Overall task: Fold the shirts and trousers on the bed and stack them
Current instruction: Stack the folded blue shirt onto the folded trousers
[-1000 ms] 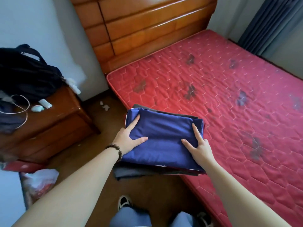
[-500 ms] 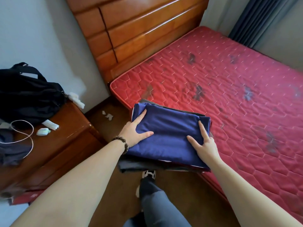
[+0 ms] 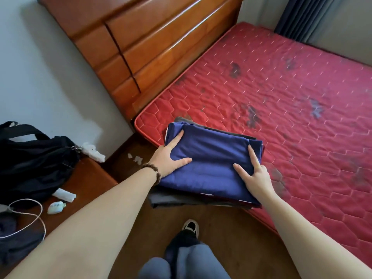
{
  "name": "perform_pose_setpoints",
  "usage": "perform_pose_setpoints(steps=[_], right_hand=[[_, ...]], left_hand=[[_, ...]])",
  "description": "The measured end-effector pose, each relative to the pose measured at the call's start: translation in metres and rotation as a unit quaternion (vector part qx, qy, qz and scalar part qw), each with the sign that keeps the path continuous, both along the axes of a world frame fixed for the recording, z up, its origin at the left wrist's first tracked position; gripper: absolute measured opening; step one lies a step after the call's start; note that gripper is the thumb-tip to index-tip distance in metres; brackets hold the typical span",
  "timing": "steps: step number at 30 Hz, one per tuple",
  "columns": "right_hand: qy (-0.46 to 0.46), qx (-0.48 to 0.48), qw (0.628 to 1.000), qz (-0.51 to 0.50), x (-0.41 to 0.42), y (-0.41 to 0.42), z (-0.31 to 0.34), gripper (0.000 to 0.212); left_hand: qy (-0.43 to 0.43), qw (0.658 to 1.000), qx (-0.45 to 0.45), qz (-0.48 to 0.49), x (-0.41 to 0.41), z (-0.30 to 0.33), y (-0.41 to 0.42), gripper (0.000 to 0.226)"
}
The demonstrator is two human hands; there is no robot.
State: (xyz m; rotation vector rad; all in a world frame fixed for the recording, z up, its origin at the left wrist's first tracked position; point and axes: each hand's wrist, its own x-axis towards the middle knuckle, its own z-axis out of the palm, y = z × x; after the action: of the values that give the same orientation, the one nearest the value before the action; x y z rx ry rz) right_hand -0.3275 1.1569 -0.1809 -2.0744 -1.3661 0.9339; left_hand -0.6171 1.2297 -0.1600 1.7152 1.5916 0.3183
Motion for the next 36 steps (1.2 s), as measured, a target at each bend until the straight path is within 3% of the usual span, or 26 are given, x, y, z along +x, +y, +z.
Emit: perform_pose_setpoints(steps=[11,20,27,36], right_hand=[[-0.005,0.002,0.998,-0.070,-0.007,0.057,0.009,0.073],[-0.015,-0.014,0.985,-0.174,-0.018,0.078,-0.023,0.075],[-0.034,-0.038,0.973,-0.224,0.001,0.099,-0.085,0.076],[-0.029,-0.074,0.968,-0.238,0.034,0.126,-0.224,0.079]], left_hand=[[-0.008,0.997,0.005,-0.070,0.006,0.004,0.096,0.092],[-0.034,0.986,-0.025,-0.164,0.020,-0.039,0.172,0.092],[-0.036,0.977,-0.051,-0.205,0.058,-0.113,0.215,0.090],[-0.009,0.976,-0.072,-0.205,0.094,-0.254,0.241,0.092]])
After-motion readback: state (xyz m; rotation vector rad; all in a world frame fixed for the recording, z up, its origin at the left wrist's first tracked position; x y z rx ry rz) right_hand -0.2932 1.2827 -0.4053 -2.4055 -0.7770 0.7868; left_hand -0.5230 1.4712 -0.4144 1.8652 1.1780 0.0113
